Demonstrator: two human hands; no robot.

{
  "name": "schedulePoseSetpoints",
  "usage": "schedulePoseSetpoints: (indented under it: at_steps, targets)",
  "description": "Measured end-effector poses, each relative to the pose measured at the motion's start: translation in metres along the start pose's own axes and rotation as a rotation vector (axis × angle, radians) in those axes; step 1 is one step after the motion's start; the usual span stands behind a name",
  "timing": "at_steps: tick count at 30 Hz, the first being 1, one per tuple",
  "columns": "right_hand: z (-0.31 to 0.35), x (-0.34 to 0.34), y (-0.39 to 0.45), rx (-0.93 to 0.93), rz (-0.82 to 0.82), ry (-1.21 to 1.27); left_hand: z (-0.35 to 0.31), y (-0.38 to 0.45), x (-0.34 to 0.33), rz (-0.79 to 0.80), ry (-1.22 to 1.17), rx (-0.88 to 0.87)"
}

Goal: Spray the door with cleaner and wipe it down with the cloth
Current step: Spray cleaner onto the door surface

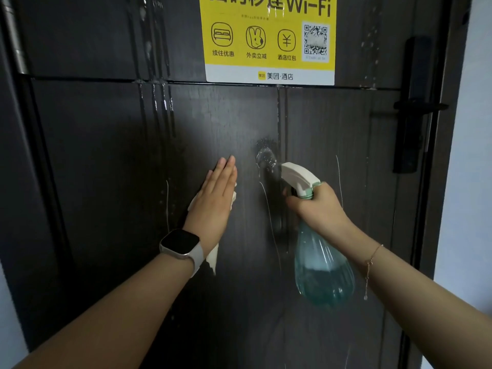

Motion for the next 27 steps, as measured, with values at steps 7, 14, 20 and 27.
schedulePoseSetpoints:
  at_steps: [7, 14, 20, 27]
  targets:
    - [-0.006, -0.007, -0.013, -0.032, 0.048, 0.082, 0.002, 0.001, -0.005, -0.075, 0.029, -0.035]
    - [-0.022, -0.007, -0.026, -0.085, 0.065, -0.019, 0.002, 0.001, -0.011, -0.13, 0.044, -0.042]
    - [-0.042, -0.01, -0.049, -0.116, 0.091, 0.033, -0.009, -0.012, -0.004, 0.01, 0.065, 0.055]
    - [-0.097, -0.018, -0.114, -0.225, 0.069, 0.053, -0.029, -0.09, -0.035, 0.107, 0.249, 0.133]
Point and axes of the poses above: each hand's wrist, its own y-axis towards the middle knuckle, its own x-axis out of the back of the hand, z = x × y, the point moved 2 cm from there along y, towards the middle knuckle, and after that the axes turned 12 degrees about x, right-handed, at the moved point
